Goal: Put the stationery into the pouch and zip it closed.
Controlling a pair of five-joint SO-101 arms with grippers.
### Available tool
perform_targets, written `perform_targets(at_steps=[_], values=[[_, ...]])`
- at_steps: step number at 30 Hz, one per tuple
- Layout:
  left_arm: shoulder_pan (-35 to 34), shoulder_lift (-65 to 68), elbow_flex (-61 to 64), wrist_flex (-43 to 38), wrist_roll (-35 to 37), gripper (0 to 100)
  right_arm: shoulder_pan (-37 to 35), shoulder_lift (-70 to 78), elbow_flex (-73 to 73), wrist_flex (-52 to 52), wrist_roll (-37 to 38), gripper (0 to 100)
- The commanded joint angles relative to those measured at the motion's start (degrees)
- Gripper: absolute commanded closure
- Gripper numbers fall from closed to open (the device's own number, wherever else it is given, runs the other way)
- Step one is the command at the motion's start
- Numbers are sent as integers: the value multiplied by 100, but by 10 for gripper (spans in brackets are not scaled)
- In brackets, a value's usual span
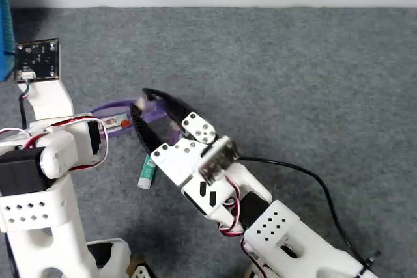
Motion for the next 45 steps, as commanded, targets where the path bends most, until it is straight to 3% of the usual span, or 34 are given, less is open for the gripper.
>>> perform_targets(at_steps=[1,5,13,18,28,38,45], values=[[-9,-9,-57,62,26,987,-4,-127,-123,655,79,719],[-9,-9,-57,62,26,987,31,-664,-360,2132,9,754],[-9,-9,-57,62,26,987,215,-1147,-1820,6316,-1327,775],[-44,-9,-57,62,26,987,462,-743,-1864,7459,-1697,775],[-229,-9,-57,62,26,987,875,1543,-1908,7591,-1688,776],[-220,-9,-57,62,26,987,910,3204,-1908,6527,-1688,777],[-211,-9,-57,62,26,987,1420,3495,-1899,6413,-1327,993]])
